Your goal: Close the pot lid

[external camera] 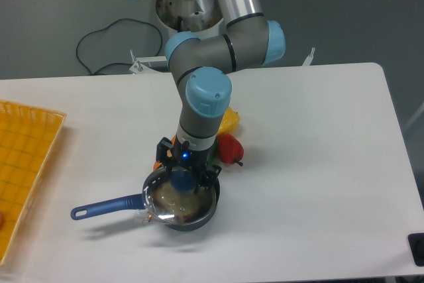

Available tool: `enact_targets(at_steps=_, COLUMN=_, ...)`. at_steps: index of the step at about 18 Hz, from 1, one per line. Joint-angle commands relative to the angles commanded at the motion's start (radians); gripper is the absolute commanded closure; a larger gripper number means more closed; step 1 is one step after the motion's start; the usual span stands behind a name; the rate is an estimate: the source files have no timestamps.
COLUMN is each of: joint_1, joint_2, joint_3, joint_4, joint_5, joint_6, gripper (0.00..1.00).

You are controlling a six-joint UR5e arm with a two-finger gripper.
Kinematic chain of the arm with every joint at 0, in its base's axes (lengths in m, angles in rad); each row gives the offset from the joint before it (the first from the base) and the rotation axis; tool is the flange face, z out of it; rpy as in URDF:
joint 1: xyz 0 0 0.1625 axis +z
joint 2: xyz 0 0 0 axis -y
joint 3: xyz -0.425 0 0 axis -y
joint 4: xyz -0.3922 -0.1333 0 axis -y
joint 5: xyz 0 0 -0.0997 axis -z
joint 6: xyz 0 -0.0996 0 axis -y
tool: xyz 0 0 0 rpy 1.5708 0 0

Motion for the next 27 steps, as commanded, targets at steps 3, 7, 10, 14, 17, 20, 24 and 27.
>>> enact_targets(at_steps=3, joint_1=0.000, joint_2=0.020, joint_3=0.000, joint_4=-0.003, joint_5=0.000, joint_6=0.000, gripper=0.00)
enact_targets(at_steps=7, joint_1=0.014, joint_2=0.051, joint_3=0.000, joint_4=-0.006, joint_5=0.005, joint_6=-0.002, gripper=0.00)
enact_targets(at_steps=10, joint_1=0.025, joint_2=0.077, joint_3=-0.009, joint_4=-0.011, joint_5=0.060, joint_6=0.000, gripper=0.00)
enact_targets(at_steps=14, joint_1=0.049, joint_2=0.083, joint_3=-0.011, joint_4=-0.012, joint_5=0.129, joint_6=0.005, gripper=0.00)
enact_targets(at_steps=17, joint_1=0.100, joint_2=0.101, joint_3=-0.012, joint_4=-0.017, joint_5=0.123, joint_6=0.030, gripper=0.00)
enact_targets(at_steps=20, joint_1=0.176, joint_2=0.117, joint_3=-0.012, joint_4=-0.049, joint_5=0.066, joint_6=0.151, gripper=0.00)
enact_targets(at_steps=24, joint_1=0.274, joint_2=0.137, joint_3=-0.012, joint_4=-0.124, joint_5=0.052, joint_6=0.346, gripper=0.00)
enact_targets(at_steps=27, joint_1=0.337, joint_2=0.143, joint_3=-0.011, joint_4=-0.162, joint_5=0.057, joint_6=0.464, gripper=0.00)
